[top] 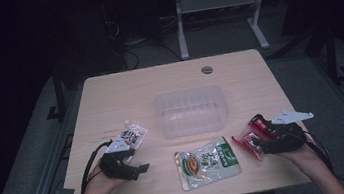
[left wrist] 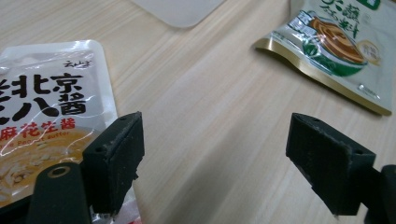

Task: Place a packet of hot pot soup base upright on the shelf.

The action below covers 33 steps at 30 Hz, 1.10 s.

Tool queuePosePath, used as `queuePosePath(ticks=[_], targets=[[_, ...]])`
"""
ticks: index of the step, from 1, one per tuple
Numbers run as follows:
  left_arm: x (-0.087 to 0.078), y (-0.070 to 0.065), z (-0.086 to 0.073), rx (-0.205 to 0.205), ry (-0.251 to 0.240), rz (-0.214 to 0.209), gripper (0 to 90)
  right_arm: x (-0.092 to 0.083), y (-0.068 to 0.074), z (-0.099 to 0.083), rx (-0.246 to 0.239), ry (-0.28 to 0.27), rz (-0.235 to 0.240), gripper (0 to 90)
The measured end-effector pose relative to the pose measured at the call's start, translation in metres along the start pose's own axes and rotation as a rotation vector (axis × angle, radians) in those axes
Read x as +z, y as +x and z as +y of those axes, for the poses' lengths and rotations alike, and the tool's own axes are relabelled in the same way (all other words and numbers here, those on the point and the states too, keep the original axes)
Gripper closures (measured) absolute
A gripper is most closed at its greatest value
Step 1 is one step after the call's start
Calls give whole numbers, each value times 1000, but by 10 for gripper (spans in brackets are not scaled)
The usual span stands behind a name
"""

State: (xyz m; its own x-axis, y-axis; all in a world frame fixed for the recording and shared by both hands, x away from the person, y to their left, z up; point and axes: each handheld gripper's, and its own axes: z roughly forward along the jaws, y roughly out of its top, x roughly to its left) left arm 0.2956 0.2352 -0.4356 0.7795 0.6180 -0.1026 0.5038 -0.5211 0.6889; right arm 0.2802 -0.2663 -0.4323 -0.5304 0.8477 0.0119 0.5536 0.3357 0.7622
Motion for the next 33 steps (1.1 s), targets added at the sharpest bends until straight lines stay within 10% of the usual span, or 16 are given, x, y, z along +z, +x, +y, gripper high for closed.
queuePosePath(ticks=[14, 28, 33], targets=[[1, -3, 9, -65, -24, 25, 127, -13, -11, -4, 9, -15, -31, 278], [-3, -4, 12, -22, -51, 17, 117, -11, -30, 2, 70, 10, -51, 855], [-6, -4, 11, -22, -68, 15, 129, -1, -30, 8, 28, 40, -1, 896]])
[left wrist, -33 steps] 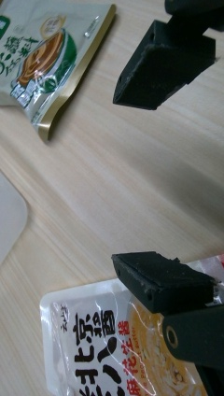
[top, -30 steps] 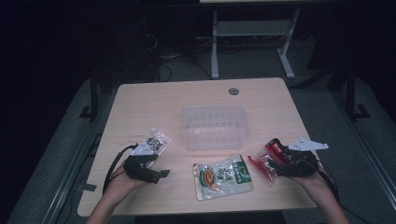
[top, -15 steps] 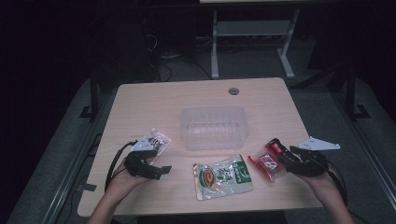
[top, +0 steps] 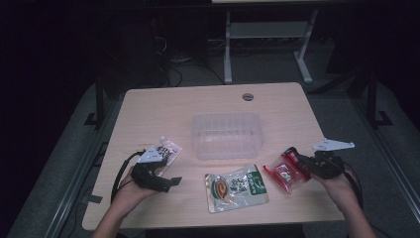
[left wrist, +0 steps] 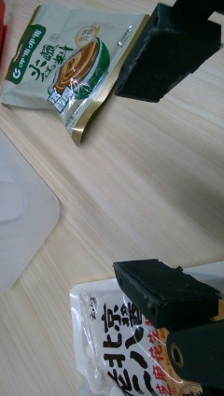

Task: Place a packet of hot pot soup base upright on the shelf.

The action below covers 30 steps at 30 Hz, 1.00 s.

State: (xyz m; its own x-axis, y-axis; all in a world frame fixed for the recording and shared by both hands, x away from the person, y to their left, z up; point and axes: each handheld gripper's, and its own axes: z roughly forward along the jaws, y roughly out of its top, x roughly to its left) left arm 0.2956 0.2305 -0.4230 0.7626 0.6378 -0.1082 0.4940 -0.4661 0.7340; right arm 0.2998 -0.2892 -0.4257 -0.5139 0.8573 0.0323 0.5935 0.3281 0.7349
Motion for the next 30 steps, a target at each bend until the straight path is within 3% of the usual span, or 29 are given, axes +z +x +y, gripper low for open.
queuePosePath(ticks=[4, 9, 15, 19, 30], targets=[[-3, 1, -1, -9, -17, -19, 133, 13, 7, -1, -25, 58, 44, 896], [-4, -1, -2, -11, -22, -16, 134, 27, 10, -3, -63, 117, 39, 896], [-3, -1, -3, -7, -21, -15, 135, 29, 8, -4, -63, 129, 40, 897], [-3, -3, -2, 8, -18, -19, 135, 29, 11, -5, -68, 132, 69, 898], [5, -17, 7, 44, -1, -51, 135, 30, 40, -2, -122, 157, 149, 897]])
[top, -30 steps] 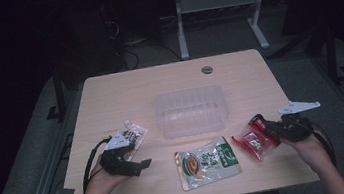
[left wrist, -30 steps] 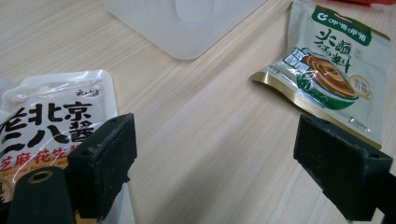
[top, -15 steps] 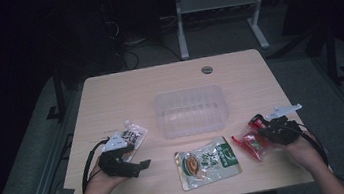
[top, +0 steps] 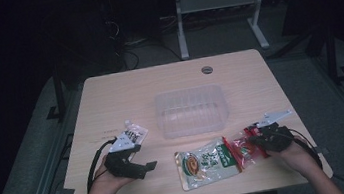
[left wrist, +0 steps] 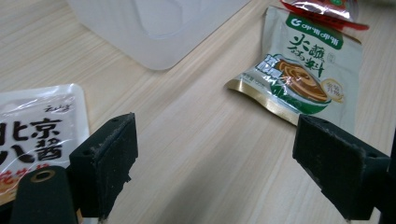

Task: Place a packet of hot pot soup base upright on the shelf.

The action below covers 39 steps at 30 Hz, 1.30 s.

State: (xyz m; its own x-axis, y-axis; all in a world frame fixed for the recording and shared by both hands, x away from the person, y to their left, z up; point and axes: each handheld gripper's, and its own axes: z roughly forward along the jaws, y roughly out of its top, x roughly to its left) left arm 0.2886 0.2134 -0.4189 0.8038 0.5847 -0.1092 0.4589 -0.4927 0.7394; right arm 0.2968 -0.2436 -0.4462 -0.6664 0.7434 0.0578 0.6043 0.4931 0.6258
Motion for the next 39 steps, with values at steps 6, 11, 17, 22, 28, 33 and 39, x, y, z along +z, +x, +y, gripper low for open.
queuePosePath(ticks=[6, 11, 17, 22, 28, 33, 39], targets=[[9, -11, 9, 21, 8, -43, 151, 0, 7, 0, -20, 3, 15, 896], [19, -21, 24, 57, 12, -79, 219, -6, 3, -1, 1, -31, -3, 881], [34, -31, 40, 77, 13, -138, 338, -15, -4, -4, 25, -72, -20, 773], [47, -41, 53, 101, 23, -191, 493, -21, -7, -7, 53, -88, -33, 642], [65, -55, 71, 150, 44, -239, 667, -31, -12, -15, 95, -112, -41, 507], [81, -65, 83, 184, 59, -281, 819, -37, -16, -21, 127, -117, -72, 412], [102, -69, 100, 215, 68, -300, 894, -42, -20, -24, 137, -128, -87, 392]])
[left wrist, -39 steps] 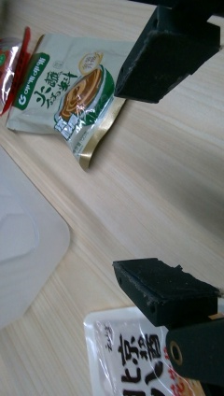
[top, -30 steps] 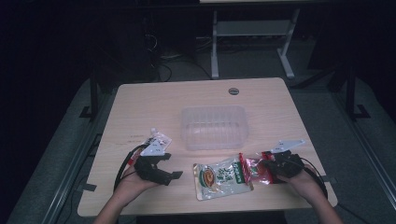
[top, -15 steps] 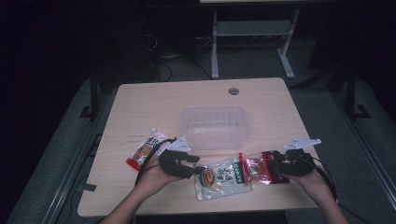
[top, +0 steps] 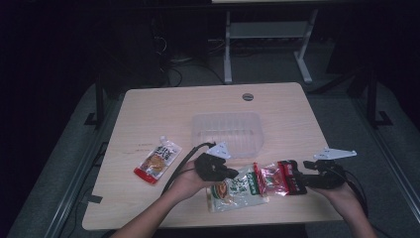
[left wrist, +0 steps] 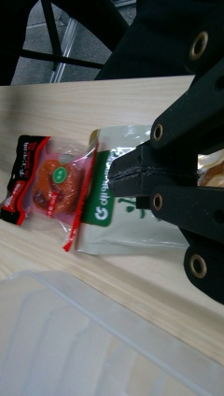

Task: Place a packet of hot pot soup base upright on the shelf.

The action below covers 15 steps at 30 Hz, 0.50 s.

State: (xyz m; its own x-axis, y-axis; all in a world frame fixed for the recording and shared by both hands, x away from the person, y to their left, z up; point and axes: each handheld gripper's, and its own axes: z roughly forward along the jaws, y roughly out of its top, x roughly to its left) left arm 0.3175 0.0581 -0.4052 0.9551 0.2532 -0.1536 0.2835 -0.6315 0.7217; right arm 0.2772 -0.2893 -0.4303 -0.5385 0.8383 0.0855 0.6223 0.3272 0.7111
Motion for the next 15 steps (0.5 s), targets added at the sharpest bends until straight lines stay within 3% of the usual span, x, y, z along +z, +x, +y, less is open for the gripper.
queuePosePath(ticks=[7, 15], targets=[[22, 5, 15, 17, -19, -7, 895, -1, -5, -1, 16, -7, -17, 363], [54, 7, 24, 13, -5, -21, 895, -2, -10, -5, 35, -17, -26, 337]])
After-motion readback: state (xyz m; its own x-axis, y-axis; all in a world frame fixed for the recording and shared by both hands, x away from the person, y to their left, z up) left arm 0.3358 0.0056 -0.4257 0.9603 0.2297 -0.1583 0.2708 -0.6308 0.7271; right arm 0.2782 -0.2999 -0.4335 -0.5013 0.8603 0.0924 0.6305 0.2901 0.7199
